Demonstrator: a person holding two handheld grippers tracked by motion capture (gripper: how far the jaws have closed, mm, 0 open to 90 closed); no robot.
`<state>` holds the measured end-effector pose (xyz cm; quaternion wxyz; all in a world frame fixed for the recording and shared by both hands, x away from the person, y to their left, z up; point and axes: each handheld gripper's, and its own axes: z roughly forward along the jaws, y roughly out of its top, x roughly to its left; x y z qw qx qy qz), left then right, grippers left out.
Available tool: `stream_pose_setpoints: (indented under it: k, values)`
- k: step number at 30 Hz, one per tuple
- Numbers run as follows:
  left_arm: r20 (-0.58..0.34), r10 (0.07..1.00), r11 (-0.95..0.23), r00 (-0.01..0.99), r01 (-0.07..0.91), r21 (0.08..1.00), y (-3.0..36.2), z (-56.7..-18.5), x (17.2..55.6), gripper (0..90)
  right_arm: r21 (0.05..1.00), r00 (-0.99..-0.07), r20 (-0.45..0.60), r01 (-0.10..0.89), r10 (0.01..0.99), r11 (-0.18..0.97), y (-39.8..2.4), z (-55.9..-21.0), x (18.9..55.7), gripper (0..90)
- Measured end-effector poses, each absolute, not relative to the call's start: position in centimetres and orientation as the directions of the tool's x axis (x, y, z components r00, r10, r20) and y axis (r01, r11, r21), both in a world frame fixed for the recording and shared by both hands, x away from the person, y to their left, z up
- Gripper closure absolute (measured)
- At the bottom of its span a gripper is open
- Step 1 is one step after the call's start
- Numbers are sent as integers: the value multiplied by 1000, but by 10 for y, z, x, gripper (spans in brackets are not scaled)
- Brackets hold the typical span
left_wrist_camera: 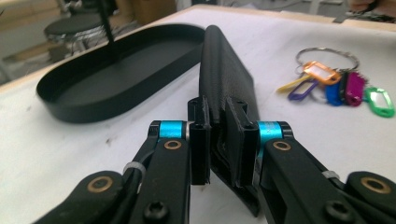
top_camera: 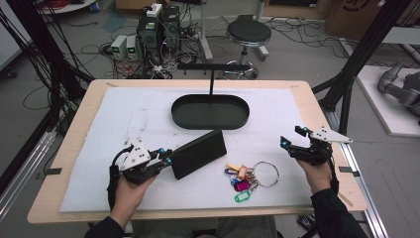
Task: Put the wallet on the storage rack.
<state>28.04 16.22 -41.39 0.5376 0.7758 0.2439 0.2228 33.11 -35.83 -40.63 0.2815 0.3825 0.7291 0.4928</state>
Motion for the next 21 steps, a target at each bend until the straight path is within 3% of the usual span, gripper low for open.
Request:
stream_pose_setpoints:
  k: [7, 21]
  values:
    - [164, 541, -295, 825, 3, 956, 155, -408, 274, 804, 941, -674, -14, 241, 739, 237, -333, -403, 335, 262]
    - [164, 469, -283, 868, -28, 959, 157, -408, 274, 804, 929, -866, 6, 190, 499, 319, -273, -404, 362, 269]
